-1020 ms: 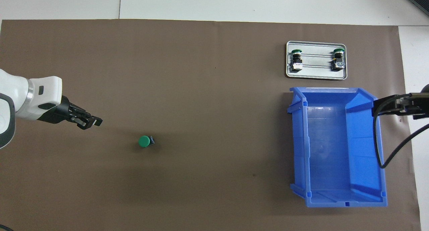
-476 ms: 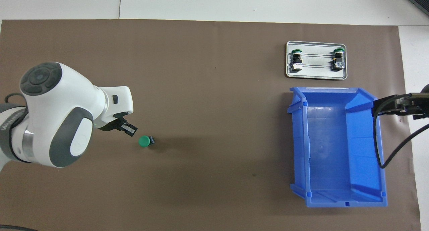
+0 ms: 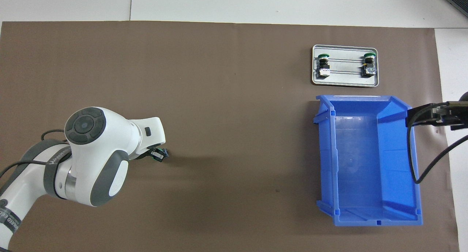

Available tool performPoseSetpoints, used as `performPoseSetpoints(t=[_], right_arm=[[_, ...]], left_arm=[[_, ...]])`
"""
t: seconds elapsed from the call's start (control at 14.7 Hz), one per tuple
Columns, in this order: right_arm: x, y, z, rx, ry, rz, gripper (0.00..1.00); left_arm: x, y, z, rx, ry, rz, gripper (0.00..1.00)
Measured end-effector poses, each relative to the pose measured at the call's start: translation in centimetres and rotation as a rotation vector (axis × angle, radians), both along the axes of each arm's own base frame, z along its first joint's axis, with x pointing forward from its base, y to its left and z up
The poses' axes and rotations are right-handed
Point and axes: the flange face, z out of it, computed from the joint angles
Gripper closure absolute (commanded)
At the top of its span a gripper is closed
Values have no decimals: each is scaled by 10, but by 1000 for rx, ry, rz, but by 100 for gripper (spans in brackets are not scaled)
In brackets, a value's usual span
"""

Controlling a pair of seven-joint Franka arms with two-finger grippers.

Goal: Place and press button with both arms

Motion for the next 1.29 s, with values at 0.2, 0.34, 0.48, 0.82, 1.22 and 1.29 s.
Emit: performPoseSetpoints(t=[0.2,0.34,0.48,0.82,1.22,1.29], right_arm=[[0,0,0,0,0,0,0],[0,0,0,0,0,0,0],[0,0,0,0,0,0,0],[0,0,0,0,0,0,0],[0,17,0,34,-5,25,0],[1,31,1,40,-13,40,0]], left_arm=[[-6,0,-5,-6,-40,4,100],[-8,3,-6,-8,-55,7,100],[-8,3,-4,-9,-55,11,100],[16,10,58,1,-3,52,44],[47,90,154,-26,-81,212,0],[51,102,173,-25,-88,231,0]])
